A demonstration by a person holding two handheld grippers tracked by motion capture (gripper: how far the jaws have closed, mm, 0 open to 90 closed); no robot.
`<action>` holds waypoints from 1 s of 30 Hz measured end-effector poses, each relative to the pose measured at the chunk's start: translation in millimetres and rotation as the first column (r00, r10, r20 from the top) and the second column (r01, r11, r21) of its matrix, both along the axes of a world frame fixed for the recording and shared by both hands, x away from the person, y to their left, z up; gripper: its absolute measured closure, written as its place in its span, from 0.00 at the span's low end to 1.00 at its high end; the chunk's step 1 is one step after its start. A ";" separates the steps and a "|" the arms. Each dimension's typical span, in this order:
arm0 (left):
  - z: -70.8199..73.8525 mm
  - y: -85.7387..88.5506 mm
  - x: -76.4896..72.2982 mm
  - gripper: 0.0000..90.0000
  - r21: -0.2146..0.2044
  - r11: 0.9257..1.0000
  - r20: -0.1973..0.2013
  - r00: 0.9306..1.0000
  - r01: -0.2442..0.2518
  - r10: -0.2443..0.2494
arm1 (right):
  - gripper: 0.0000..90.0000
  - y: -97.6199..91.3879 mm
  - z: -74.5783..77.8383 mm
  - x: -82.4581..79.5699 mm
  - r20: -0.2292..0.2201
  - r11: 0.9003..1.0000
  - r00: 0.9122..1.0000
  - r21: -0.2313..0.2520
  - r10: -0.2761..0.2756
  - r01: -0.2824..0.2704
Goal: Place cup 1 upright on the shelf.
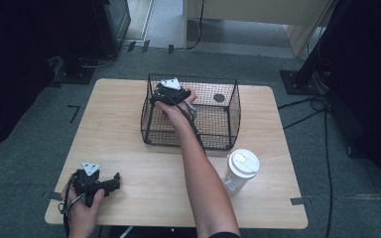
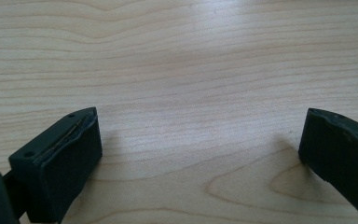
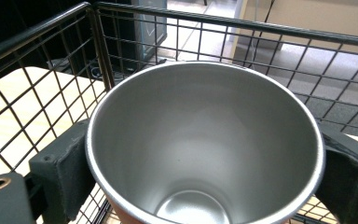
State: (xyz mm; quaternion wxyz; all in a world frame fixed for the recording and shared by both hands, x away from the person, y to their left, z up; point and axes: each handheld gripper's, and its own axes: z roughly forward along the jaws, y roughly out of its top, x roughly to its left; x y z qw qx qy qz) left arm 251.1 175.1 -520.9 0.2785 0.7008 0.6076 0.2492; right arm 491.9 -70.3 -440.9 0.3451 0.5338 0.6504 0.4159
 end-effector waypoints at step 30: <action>0.1 0.4 -0.5 0.00 0.004 1.000 -0.002 1.000 0.007 -0.007 | 0.00 -14.8 24.3 -14.4 -0.009 0.998 1.000 0.061 0.024 -0.024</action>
